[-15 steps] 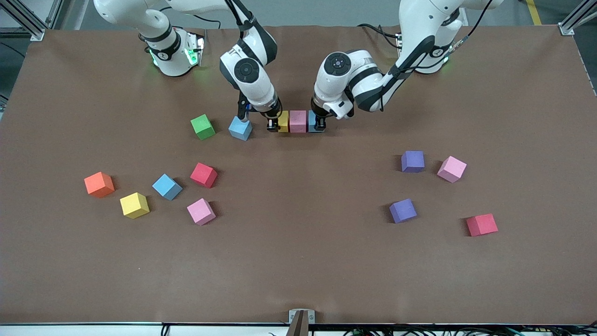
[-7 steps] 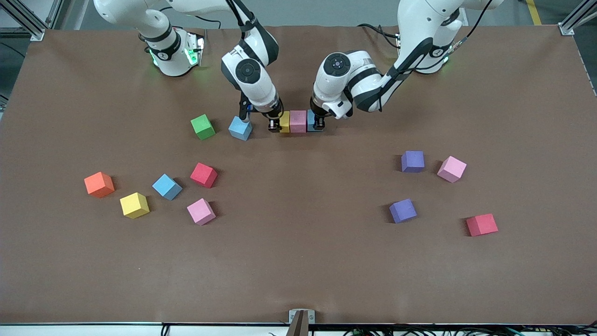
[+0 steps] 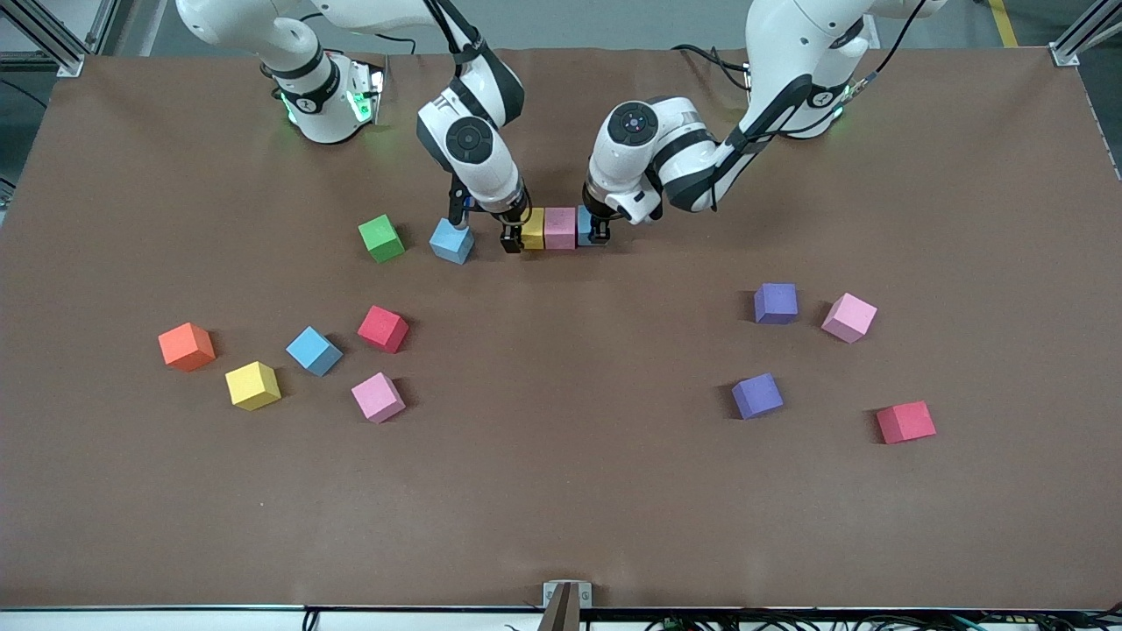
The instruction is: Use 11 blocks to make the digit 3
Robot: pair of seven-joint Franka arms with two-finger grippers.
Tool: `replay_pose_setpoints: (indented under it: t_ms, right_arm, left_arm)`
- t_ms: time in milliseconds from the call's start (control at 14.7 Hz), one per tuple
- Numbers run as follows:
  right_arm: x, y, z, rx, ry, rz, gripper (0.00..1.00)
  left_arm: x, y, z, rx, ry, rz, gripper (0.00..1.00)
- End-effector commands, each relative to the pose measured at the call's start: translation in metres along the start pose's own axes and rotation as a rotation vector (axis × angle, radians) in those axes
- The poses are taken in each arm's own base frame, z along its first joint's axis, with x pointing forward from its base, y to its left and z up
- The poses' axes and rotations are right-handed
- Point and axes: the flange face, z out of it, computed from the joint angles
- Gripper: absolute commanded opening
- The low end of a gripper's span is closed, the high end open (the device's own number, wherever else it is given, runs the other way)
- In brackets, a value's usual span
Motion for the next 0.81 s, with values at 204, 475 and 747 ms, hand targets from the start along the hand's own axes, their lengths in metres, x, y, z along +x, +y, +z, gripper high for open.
replay_pose_setpoints:
  t_ms: [204,475,747]
  right_arm:
    - [-0.021,-0.005,-0.043,-0.095,0.035,0.012,1.00]
    - [-0.019,-0.029,-0.102,-0.130,0.052,0.019,1.00]
    - [0.005,-0.083,-0.159,-0.027,0.134,-0.036,1.00]
  left_arm:
    - [-0.004,-0.002,-0.001,-0.023,-0.008,-0.049,0.09]
    - [-0.003,-0.003,0.001,-0.023,-0.004,-0.038,0.09]
    - [-0.006,0.000,0.003,-0.017,-0.010,-0.042,0.09]
